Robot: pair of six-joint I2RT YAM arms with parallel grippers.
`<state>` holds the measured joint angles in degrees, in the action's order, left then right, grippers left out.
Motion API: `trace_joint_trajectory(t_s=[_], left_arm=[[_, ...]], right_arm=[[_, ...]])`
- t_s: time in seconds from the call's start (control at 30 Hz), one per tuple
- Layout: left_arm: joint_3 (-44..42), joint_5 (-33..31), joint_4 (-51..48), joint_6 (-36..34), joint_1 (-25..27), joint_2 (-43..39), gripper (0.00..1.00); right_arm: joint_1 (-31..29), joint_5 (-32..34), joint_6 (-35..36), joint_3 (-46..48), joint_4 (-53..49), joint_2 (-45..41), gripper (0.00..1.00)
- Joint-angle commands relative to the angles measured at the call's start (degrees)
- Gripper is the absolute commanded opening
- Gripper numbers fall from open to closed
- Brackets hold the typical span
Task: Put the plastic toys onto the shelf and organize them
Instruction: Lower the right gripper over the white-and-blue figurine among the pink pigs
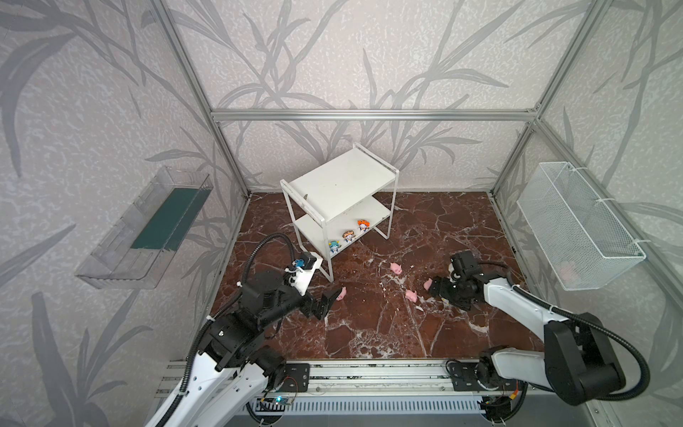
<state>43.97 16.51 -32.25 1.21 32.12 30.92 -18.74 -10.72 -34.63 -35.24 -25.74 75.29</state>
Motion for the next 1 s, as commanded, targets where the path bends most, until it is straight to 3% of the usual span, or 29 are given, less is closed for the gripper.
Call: trace_joint_trajectory(t_s=[0.0,0.1,0.3,0.43,0.7,0.97], left_arm=[[-0.2,0.6,0.5,-0.2,-0.4,0.7,0.99],[-0.2,0.7,0.5,-0.2,-0.5,0.9,0.99],[-0.2,1.0,0.7,-0.2,-0.6,1.1,0.99],[-0.2,1.0,0.7,-0.3,-0.7,1.1,0.99],[-0.2,0.9,0.6,-0.2,-0.8,1.2,0.99],[-0.1,0.9,0.7,-0.3,-1.1,1.9,0.99]], right_arm=[[-7.9,-1.4,0.9,-3.6,2.3,2.5,0.9],[-10.2,1.4,1.5,-5.5,0.6,1.0,0.9],[-7.2,5.3,3.6,-5.1,0.3,-2.7,0.9],[-4.3,3.8,5.5,-5.9,-0.3,-0.2,0.86],[-2.3,1.4,8.7,-6.1,1.6,5.8,0.64],[-6.2,-5.9,10.4,-5.8,0.9,5.1,0.63]])
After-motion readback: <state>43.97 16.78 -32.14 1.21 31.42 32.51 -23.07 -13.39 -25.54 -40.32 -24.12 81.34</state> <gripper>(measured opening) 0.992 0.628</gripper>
